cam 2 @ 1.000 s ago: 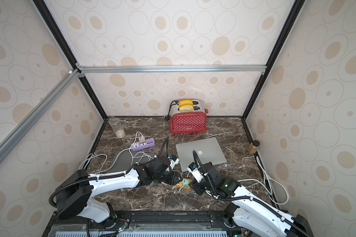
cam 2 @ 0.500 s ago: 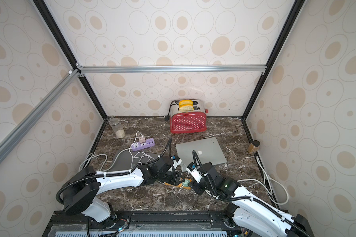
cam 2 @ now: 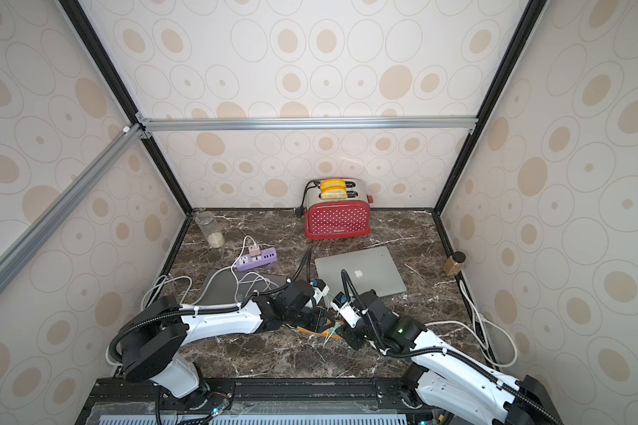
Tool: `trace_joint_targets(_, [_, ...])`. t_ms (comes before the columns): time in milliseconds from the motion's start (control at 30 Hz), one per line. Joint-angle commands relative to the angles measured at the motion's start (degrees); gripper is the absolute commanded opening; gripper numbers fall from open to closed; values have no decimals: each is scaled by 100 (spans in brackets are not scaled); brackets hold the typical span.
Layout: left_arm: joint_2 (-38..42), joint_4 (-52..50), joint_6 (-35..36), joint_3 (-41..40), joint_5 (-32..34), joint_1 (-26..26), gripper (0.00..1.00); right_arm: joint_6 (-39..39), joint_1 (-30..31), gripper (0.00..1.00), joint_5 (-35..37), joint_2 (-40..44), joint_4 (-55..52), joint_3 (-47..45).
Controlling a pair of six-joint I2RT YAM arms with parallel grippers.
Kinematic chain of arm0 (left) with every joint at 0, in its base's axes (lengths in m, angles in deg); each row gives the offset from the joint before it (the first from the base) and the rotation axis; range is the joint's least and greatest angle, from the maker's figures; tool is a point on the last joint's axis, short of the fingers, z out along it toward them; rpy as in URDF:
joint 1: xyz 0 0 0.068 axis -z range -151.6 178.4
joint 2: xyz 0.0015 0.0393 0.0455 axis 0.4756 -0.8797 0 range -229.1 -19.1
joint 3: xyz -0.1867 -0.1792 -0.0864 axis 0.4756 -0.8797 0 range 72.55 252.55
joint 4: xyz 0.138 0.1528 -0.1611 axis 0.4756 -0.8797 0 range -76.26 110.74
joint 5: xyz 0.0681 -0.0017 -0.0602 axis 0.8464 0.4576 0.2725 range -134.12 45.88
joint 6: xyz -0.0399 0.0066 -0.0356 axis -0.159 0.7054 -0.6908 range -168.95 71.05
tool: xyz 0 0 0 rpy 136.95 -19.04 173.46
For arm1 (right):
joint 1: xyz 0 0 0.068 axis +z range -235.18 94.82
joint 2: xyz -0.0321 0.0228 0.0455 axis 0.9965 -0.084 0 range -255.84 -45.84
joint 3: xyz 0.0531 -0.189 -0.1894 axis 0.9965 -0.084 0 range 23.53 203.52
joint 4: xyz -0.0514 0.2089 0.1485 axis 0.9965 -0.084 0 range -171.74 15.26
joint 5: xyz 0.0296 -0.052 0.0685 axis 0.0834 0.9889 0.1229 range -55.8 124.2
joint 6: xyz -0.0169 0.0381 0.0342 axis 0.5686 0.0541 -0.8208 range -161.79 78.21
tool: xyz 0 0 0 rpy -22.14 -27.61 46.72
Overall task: Unplug the laptop charger
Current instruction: Remove the charging cable from the plug.
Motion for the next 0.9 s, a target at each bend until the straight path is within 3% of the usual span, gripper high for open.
trace_joint_targets(0, [-180,-191,-84,-17,89,143,38,145,59,41,-31,-52,112,105])
trace_joint_targets(533, [-112,-191,-106,-186,168,172,39,248,60,22,-52,-116,100,205])
trace_joint_targets(867, [-163,-253,-93,-160,208,189,39,199,55,4,62,161,95,100])
